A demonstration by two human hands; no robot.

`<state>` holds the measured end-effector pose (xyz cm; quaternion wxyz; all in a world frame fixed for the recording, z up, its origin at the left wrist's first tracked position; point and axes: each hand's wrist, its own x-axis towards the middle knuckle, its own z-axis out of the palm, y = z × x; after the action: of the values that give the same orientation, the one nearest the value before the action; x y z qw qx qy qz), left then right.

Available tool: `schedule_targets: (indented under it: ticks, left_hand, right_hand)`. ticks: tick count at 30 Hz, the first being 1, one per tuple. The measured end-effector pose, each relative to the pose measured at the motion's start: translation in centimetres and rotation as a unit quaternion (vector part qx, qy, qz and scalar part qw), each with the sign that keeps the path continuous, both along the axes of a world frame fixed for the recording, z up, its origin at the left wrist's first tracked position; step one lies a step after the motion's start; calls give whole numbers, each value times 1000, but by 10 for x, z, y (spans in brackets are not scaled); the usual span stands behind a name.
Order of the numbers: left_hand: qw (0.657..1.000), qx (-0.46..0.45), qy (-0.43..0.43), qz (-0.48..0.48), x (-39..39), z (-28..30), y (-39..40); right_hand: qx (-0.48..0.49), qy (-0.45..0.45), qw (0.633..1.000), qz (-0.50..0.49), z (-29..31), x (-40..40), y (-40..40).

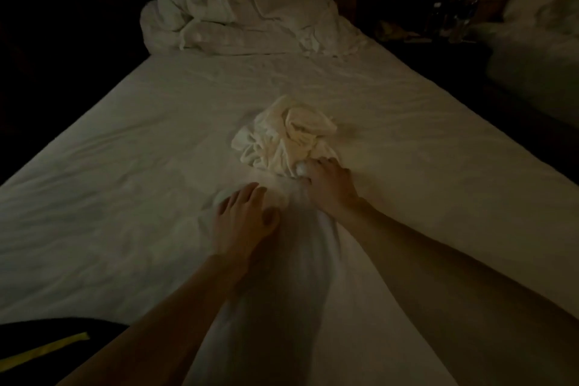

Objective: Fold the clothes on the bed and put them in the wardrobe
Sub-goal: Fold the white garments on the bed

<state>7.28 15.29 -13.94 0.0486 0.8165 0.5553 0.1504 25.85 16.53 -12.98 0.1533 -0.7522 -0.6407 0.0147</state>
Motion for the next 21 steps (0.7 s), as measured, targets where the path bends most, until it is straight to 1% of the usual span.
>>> schedule_targets:
  ticks: [3, 5, 7, 9, 11, 13, 14, 16, 17, 19, 21]
  left_hand:
    - [999, 26, -26, 5, 2, 6, -6]
    - [999, 32, -38, -6, 0, 17, -18]
    - [997, 19, -48, -51, -2, 34, -36]
    - [993, 10, -41, -108, -6, 54, -59]
    - [989, -16, -32, -141, -10, 76, -88]
    - [984, -54, -19, -169, -15, 99, -125]
    - [980, -76, -13, -186, -18, 108, -147]
    - [967, -128, 8, -219, -25, 123, -192]
    - [960, -172, 18, -222, -29, 127, -214]
    - [944, -265, 3, -196, -34, 133, -257]
    - [933, -323, -35, -153, -37, 136, -295]
  right_hand:
    - [18, -3, 1000, 6, 8, -2, -6]
    - [15, 50, 997, 61, 21, -6, -28]
    - [13, 111, 984, 136, 39, -15, -62]
    - [21, 117, 976, 184, 59, -27, -104]
    - [40, 127, 969, 206, 81, -37, -154]
    - [38, 134, 965, 223, 99, -42, -205]
    - [21, 131, 965, 226, 106, -45, -231]
    - [-30, 137, 967, 213, 120, -48, -279]
    - [-61, 137, 967, 207, 126, -52, -302]
    - [-117, 125, 962, 213, 138, -63, -343]
    - [-157, 132, 955, 213, 148, -75, -384]
